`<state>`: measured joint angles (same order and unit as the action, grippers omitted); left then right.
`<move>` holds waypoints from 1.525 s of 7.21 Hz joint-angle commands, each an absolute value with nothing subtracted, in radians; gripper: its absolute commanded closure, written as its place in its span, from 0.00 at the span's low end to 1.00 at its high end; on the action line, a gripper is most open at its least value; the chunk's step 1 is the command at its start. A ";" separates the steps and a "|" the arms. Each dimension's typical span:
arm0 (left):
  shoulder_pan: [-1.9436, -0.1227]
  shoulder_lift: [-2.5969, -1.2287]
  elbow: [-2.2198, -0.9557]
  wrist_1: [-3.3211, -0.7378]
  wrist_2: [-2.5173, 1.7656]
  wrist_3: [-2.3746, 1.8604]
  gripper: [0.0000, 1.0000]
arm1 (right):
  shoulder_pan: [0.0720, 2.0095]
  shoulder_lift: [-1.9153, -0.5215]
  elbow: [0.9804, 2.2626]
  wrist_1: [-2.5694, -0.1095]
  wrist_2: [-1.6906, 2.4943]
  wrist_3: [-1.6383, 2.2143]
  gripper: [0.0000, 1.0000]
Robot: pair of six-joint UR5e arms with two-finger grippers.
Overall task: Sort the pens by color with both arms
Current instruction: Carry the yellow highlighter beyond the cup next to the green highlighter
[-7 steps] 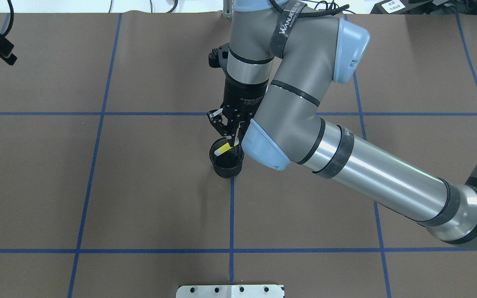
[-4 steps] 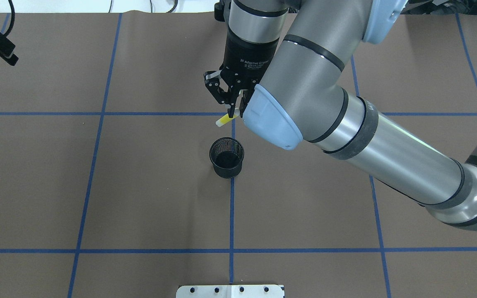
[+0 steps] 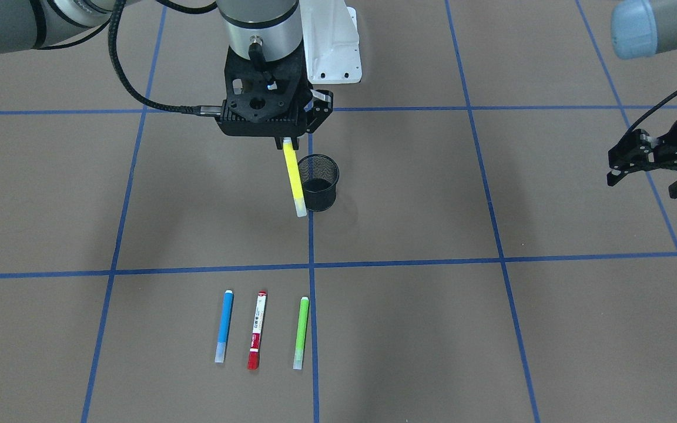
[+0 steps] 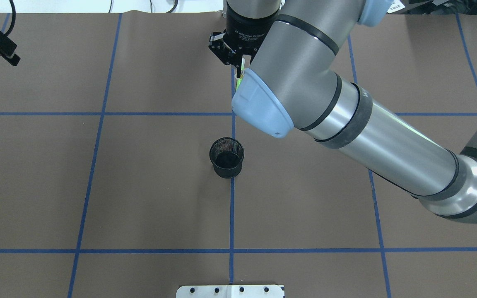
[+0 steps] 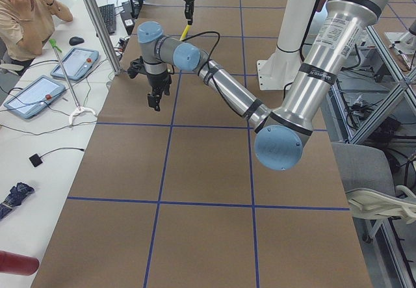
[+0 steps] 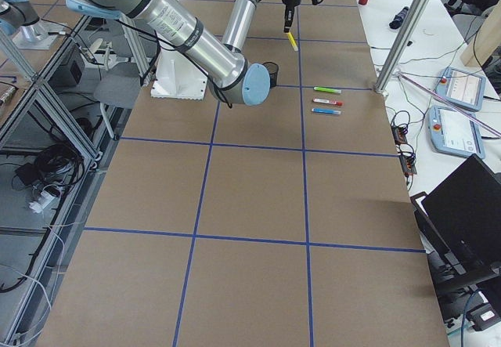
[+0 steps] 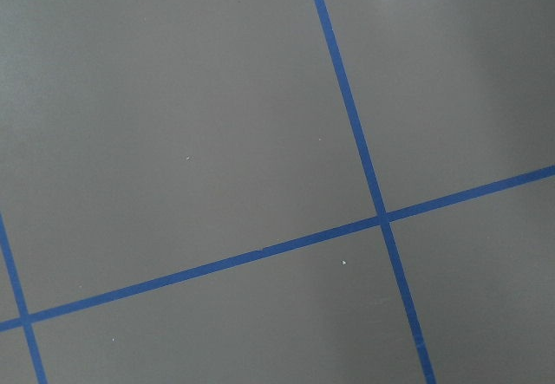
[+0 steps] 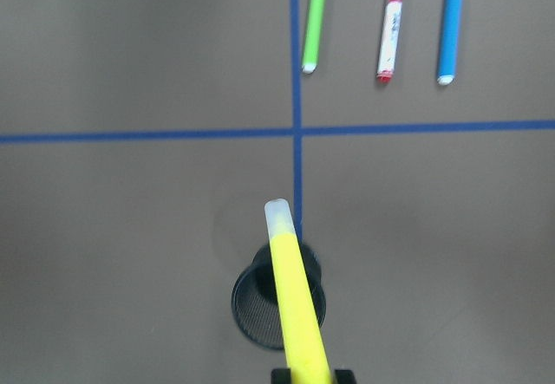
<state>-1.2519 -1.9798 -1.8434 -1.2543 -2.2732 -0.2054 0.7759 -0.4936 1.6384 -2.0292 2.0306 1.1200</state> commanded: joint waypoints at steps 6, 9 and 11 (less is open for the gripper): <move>-1.249 -1.980 -1.852 -1.255 -2.273 -0.238 0.00 | 0.557 -0.345 0.980 -1.467 1.325 1.508 1.00; -1.247 -1.982 -1.861 -1.255 -2.273 -0.247 0.00 | 0.506 -0.350 0.844 -1.371 1.166 1.517 1.00; -1.247 -1.982 -1.864 -1.255 -2.273 -0.250 0.00 | 0.476 -0.360 0.832 -1.371 1.131 1.517 1.00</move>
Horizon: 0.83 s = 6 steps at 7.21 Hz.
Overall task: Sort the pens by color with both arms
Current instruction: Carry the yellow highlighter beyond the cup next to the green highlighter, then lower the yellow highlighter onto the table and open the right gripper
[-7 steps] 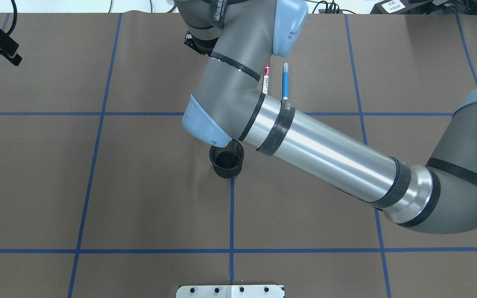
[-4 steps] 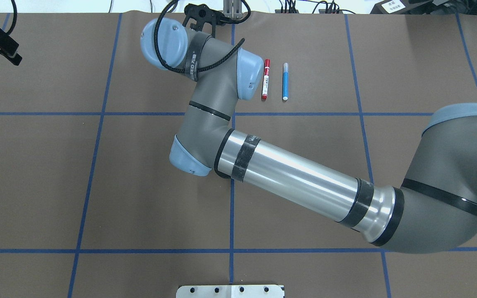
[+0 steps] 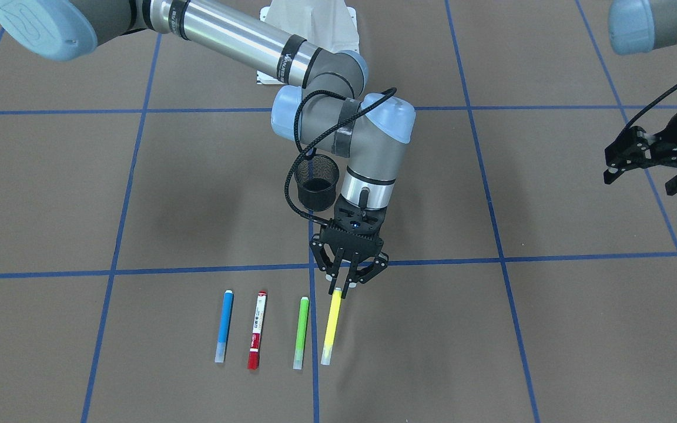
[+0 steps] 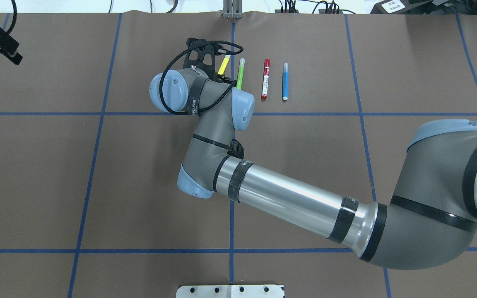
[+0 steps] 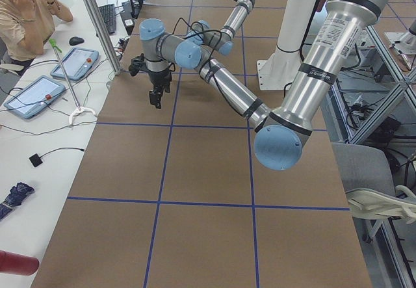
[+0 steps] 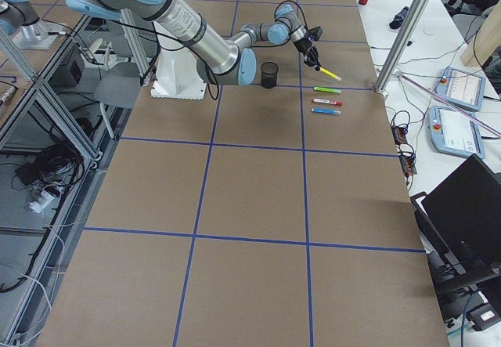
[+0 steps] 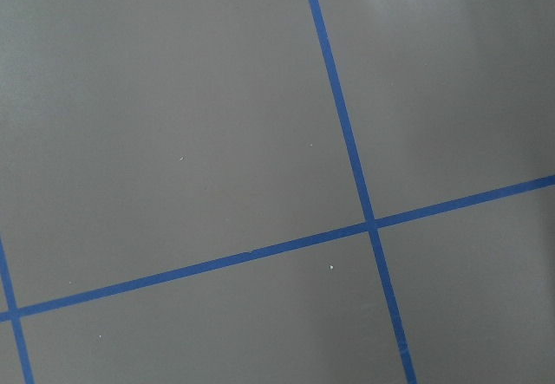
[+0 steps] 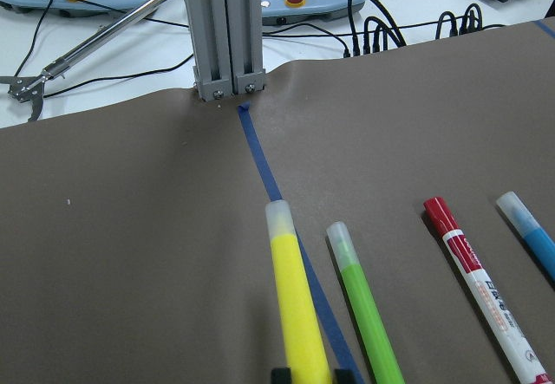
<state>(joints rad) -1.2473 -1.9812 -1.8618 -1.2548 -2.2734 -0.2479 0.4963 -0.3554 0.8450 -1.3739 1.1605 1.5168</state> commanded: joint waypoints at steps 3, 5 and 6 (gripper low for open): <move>-1.247 -1.982 -1.864 -1.255 -2.273 -0.250 0.00 | 0.457 -0.376 0.821 -1.296 1.118 1.517 1.00; -1.247 -1.982 -1.864 -1.255 -2.273 -0.250 0.00 | 0.457 -0.376 0.819 -1.295 1.117 1.516 0.87; -1.247 -1.982 -1.864 -1.255 -2.273 -0.250 0.00 | 0.457 -0.374 0.819 -1.295 1.115 1.516 0.78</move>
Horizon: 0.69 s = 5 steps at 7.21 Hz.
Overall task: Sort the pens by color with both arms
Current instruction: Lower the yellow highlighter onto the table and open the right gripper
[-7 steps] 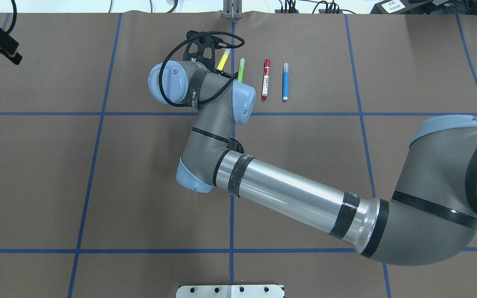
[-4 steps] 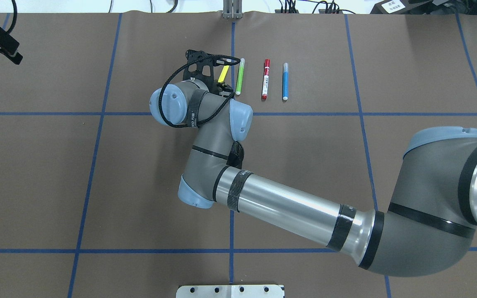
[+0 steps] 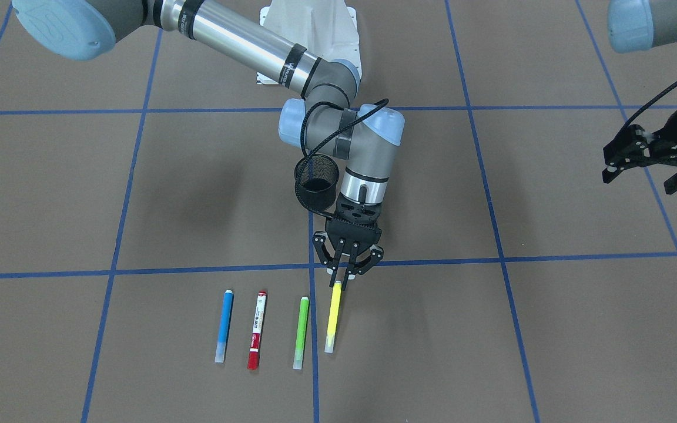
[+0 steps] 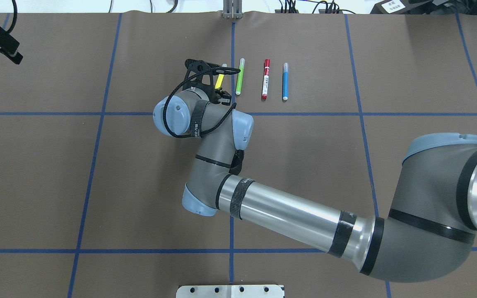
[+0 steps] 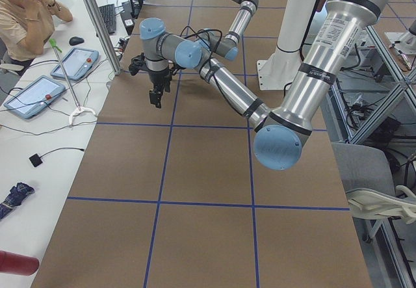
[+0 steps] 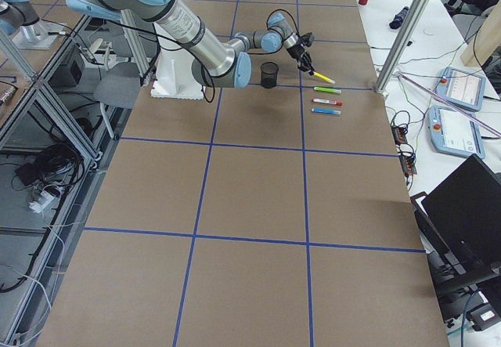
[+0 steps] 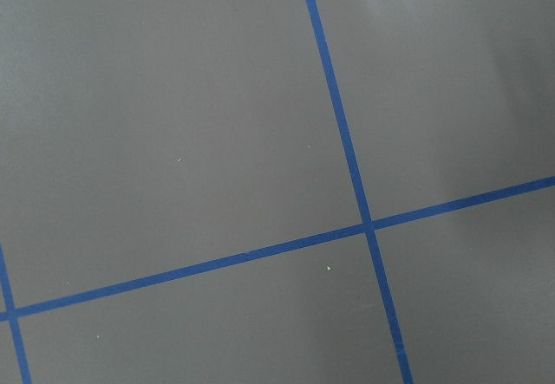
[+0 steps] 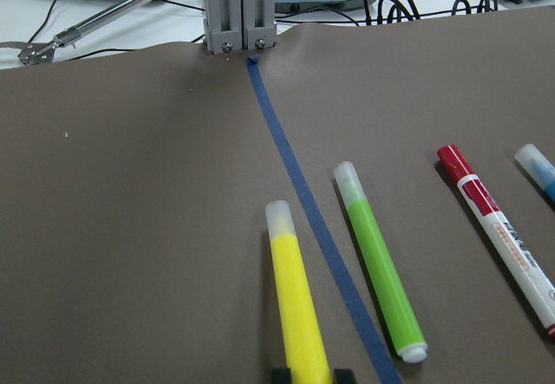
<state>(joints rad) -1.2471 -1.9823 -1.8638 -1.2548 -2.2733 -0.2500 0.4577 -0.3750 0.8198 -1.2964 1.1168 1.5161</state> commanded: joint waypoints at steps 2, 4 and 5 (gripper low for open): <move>-1.247 -1.982 -1.864 -1.255 -2.273 -0.250 0.00 | 0.459 -0.374 0.819 -1.295 1.111 1.508 0.71; -1.247 -1.982 -1.864 -1.255 -2.273 -0.250 0.00 | 0.460 -0.374 0.819 -1.295 1.112 1.491 0.00; -1.247 -1.983 -1.862 -1.255 -2.273 -0.250 0.00 | 0.463 -0.370 0.824 -1.295 1.117 1.456 0.00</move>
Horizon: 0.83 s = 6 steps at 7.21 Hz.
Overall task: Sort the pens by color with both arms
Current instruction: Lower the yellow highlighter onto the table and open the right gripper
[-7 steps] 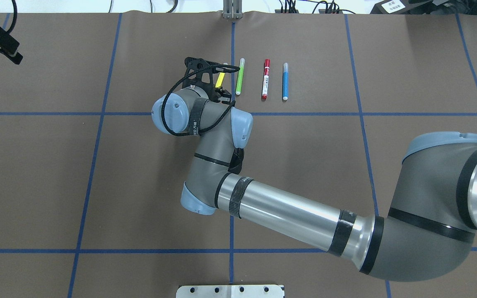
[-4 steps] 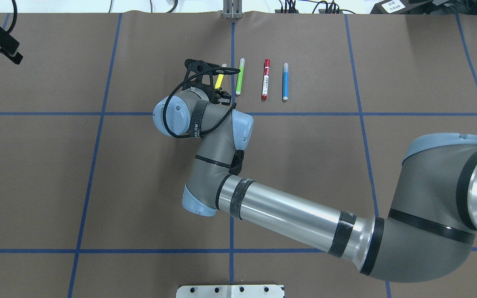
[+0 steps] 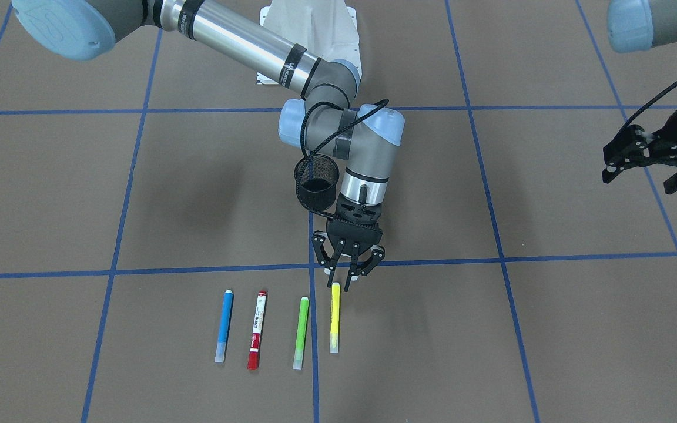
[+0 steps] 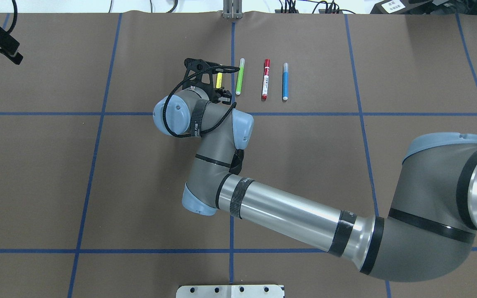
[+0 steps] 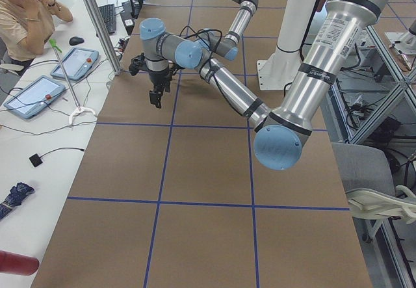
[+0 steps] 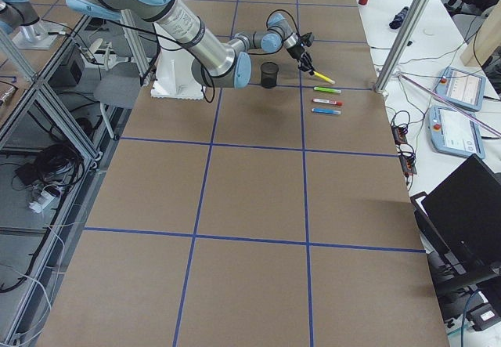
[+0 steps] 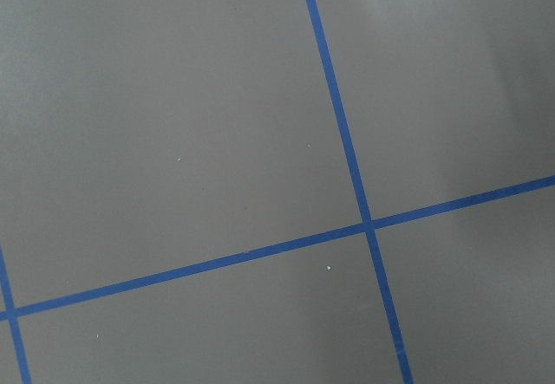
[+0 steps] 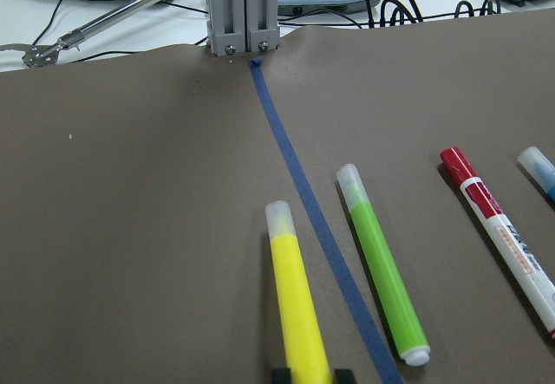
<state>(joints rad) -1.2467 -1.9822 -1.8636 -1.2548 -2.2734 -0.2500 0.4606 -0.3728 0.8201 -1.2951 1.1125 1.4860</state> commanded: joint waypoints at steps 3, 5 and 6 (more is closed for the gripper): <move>-1.246 -1.983 -1.862 -1.255 -2.273 -0.250 0.00 | 0.507 -0.364 0.836 -1.293 1.231 1.450 0.00; -1.246 -1.983 -1.862 -1.256 -2.275 -0.250 0.00 | 0.586 -0.365 0.845 -1.293 1.351 1.340 0.00; -1.247 -1.982 -1.862 -1.255 -2.273 -0.252 0.00 | 0.644 -0.368 0.848 -1.298 1.455 1.265 0.00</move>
